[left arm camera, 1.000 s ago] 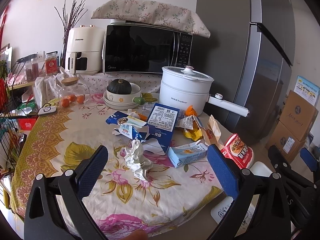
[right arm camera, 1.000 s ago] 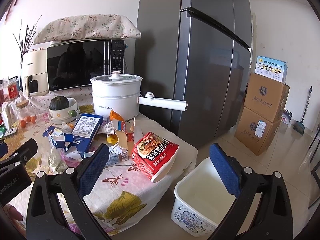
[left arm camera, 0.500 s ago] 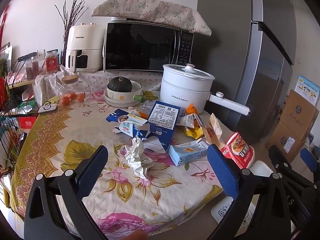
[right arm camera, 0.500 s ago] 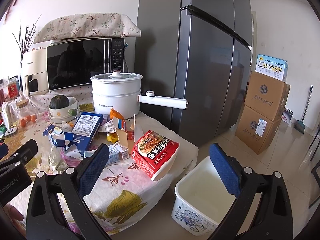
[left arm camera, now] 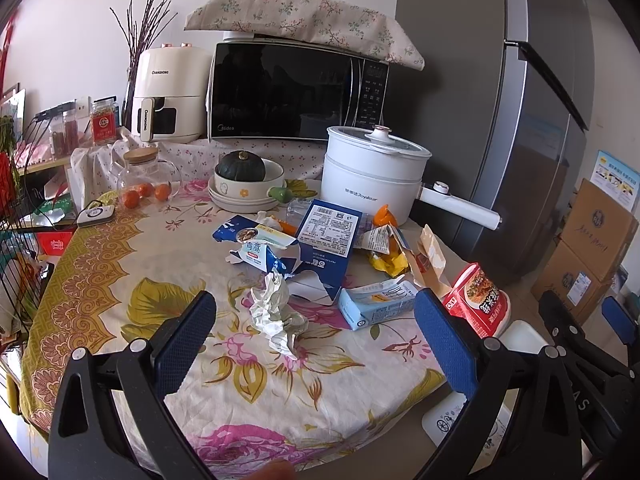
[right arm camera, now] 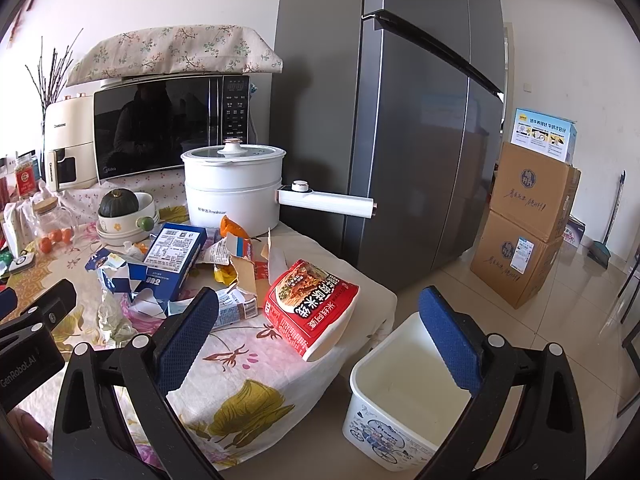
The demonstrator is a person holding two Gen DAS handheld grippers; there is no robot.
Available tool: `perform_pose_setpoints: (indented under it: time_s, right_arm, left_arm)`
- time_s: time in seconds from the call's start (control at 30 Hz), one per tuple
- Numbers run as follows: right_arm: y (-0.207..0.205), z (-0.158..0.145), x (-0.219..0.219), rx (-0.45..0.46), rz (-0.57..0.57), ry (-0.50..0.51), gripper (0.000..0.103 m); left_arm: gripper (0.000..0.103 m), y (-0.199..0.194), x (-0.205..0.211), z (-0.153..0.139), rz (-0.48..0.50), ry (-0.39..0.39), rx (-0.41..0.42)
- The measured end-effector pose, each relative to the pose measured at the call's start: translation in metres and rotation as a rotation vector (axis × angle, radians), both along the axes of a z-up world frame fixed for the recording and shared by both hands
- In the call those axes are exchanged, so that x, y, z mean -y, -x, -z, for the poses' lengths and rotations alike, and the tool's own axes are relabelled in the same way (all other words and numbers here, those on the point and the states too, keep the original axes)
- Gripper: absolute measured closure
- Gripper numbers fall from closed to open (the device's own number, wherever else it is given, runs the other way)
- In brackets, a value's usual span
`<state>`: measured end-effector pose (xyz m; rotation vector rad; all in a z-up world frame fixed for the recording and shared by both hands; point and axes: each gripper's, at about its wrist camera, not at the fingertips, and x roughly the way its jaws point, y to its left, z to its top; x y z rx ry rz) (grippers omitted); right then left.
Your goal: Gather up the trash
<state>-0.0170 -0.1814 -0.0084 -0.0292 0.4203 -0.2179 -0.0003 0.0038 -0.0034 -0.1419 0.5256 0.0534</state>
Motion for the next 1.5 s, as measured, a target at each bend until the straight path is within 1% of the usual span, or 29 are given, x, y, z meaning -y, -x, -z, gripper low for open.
perform_pose_setpoints:
  time_s: [0.27,0.57,0.67,0.7,0.77,0.8,0.87,0.93,1.0,1.03,1.1,1.17,1.2,1.23,1.27,1.3,1.33,1.37,1.4,1.5]
  right_arm:
    - [0.000,0.000,0.000,0.000,0.000,-0.001,0.007]
    - [0.001,0.003,0.003,-0.012,-0.002,-0.014,0.007]
    - [0.001,0.000,0.005,-0.024,-0.013,-0.038,0.007]
    - [0.000,-0.001,0.007,-0.043,-0.025,-0.070,0.007]
    - [-0.005,-0.005,0.011,-0.078,-0.041,-0.127,0.007]
    - [-0.009,-0.007,0.015,-0.109,-0.054,-0.175,0.007]
    - [-0.018,-0.011,0.022,-0.155,-0.074,-0.253,0.007]
    - [-0.027,-0.014,0.026,-0.181,-0.085,-0.296,0.007]
    - [-0.038,-0.021,0.032,-0.200,-0.091,-0.327,0.007]
    - [-0.045,-0.026,0.036,-0.201,-0.091,-0.340,0.007]
    - [-0.055,-0.036,0.044,-0.177,-0.080,-0.356,0.007]
    - [-0.063,-0.042,0.053,-0.149,-0.064,-0.394,0.007]
    - [-0.066,-0.040,0.058,-0.144,-0.060,-0.410,0.007]
    - [-0.070,-0.036,0.063,-0.146,-0.056,-0.433,0.007]
    - [-0.076,-0.028,0.069,-0.161,-0.049,-0.452,0.007]
    - [-0.080,-0.023,0.073,-0.180,-0.046,-0.462,0.007]
    - [-0.085,-0.016,0.076,-0.206,-0.048,-0.478,0.007]
    - [-0.090,-0.009,0.080,-0.234,-0.052,-0.498,0.007]
    - [-0.094,-0.005,0.084,-0.253,-0.053,-0.518,0.007]
    - [-0.103,0.000,0.098,-0.255,-0.053,-0.567,0.007]
  left_arm:
    - [0.007,0.000,-0.001,0.000,-0.001,0.000,-0.003]
    - [0.007,-0.003,-0.004,0.001,-0.012,0.006,-0.031]
    - [0.007,-0.006,-0.008,0.002,-0.013,0.018,-0.065]
    - [0.007,-0.007,-0.009,0.003,-0.016,0.022,-0.084]
    - [0.007,-0.016,-0.018,0.011,-0.032,0.037,-0.163]
    - [0.007,-0.022,-0.023,0.017,-0.041,0.050,-0.214]
    - [0.007,-0.040,-0.038,0.034,-0.053,0.101,-0.352]
    - [0.007,-0.057,-0.054,0.049,-0.061,0.145,-0.454]
    - [0.007,-0.069,-0.068,0.051,-0.081,0.157,-0.487]
    - [0.007,-0.079,-0.077,0.044,-0.097,0.171,-0.484]
    - [0.007,-0.092,-0.090,0.021,-0.099,0.227,-0.434]
    - [0.007,-0.108,-0.109,-0.022,-0.077,0.336,-0.312]
    - [0.007,-0.113,-0.114,-0.033,-0.082,0.361,-0.285]
    - [0.007,-0.124,-0.123,-0.042,-0.089,0.408,-0.270]
    - [0.007,-0.132,-0.126,-0.042,-0.088,0.430,-0.284]
    - [0.007,-0.145,-0.128,-0.036,-0.083,0.453,-0.316]
    - [0.007,-0.160,-0.129,-0.019,-0.076,0.457,-0.405]
    - [0.007,-0.169,-0.130,-0.001,-0.093,0.453,-0.494]
    - [0.007,-0.176,-0.134,0.020,-0.134,0.482,-0.544]
    - [0.007,-0.183,-0.142,0.055,-0.177,0.598,-0.520]
